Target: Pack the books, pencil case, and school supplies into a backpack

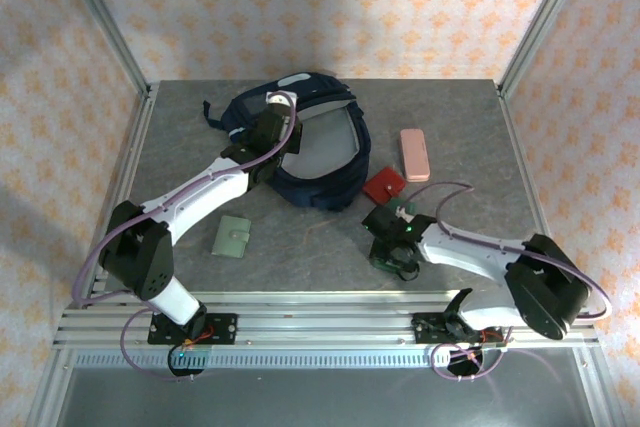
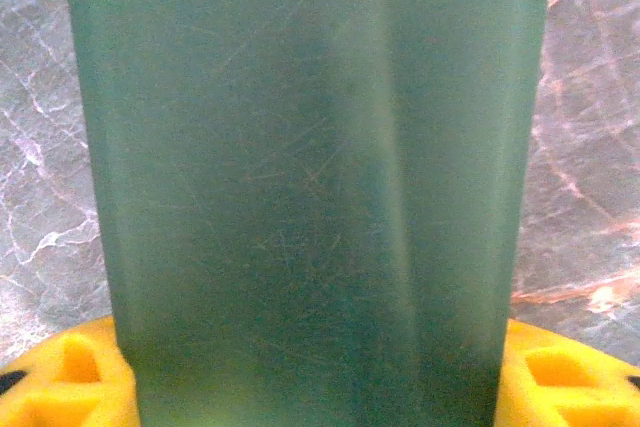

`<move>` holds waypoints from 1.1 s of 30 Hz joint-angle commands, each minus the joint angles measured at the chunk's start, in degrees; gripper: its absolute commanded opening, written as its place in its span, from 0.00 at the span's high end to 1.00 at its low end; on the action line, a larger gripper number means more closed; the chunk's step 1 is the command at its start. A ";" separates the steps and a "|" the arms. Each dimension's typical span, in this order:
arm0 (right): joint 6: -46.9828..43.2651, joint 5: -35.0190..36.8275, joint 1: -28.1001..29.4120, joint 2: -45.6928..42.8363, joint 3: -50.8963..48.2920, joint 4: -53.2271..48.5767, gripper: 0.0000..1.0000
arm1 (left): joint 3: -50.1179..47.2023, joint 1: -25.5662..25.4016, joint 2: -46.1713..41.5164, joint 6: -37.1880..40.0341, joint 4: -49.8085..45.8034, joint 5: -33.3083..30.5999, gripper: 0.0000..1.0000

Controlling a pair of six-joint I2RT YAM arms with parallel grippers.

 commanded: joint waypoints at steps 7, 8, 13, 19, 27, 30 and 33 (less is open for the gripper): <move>-1.33 6.14 0.25 -13.70 7.22 -11.70 0.57 | 1.09 0.42 -6.32 -2.36 7.14 0.09 1.00; -2.46 6.85 0.25 -14.15 8.96 -12.46 0.57 | 0.93 0.38 -6.32 -2.55 7.14 0.36 1.00; -12.69 7.68 0.32 -10.93 18.37 -12.46 0.57 | 0.11 0.38 -6.47 -3.44 7.21 0.71 1.00; -28.65 3.74 0.29 -1.76 27.76 -6.67 0.56 | 0.21 0.38 -7.80 -4.30 7.49 1.19 1.00; -41.89 -2.54 -1.48 14.26 38.79 -1.38 0.54 | 0.43 1.00 -9.28 -5.32 7.48 1.97 1.00; -44.84 -6.70 -2.89 19.91 42.74 -0.99 0.53 | -0.05 1.17 -9.96 -5.49 7.71 1.87 1.00; -46.93 -8.94 -3.96 26.50 48.29 -3.07 0.52 | -0.61 1.41 -10.66 -5.73 7.76 2.22 1.00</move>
